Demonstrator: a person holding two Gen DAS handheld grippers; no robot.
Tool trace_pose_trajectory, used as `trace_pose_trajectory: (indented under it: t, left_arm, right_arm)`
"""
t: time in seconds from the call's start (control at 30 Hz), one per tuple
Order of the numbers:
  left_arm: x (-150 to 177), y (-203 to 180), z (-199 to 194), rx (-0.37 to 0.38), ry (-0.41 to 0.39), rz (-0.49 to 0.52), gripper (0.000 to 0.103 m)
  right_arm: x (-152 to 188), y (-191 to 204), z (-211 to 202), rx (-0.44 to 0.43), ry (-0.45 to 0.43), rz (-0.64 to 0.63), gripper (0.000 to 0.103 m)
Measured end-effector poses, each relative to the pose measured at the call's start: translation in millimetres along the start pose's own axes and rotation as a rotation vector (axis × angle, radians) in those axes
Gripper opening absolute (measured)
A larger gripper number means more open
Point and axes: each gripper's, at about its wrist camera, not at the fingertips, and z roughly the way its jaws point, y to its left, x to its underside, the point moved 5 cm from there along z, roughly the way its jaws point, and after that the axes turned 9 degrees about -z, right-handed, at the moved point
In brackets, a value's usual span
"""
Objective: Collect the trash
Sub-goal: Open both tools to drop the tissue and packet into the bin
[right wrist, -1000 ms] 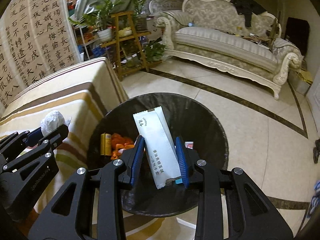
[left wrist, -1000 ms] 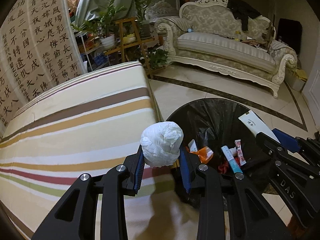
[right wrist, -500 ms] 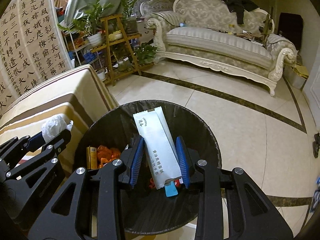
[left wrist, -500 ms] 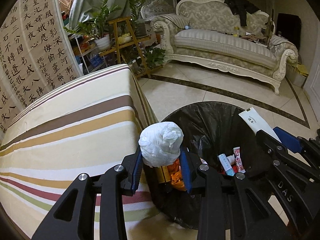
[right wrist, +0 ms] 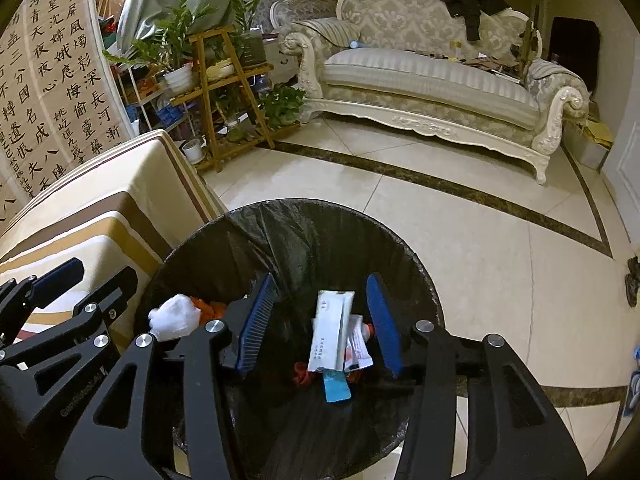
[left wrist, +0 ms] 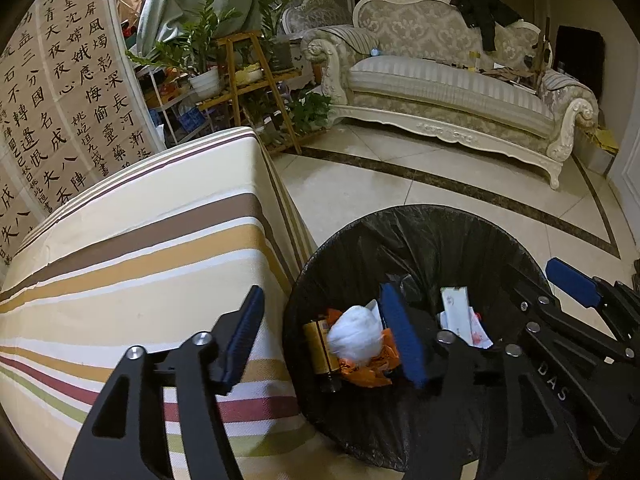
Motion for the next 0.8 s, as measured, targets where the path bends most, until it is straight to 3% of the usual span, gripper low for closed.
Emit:
trace_pose_trajectory:
  t: [0.23,0.33,0.8]
  left_arm:
    - [-1,0,-4,-0.003,-0.024,-0.006,0.076]
    - [-1,3,-6,-0.004,-0.031,-0.006,0.078]
    - [2,18,-27,-0.017,-0.075,-0.020,0.081]
  right_arm:
    - [1,-3,-8,0.022,-0.011,0.002,0.056]
    - [2,-5,-12,0.027,-0.014,0.005,0.063]
    - [5,-7,-39,0.047,-0.056,0.011,0.070]
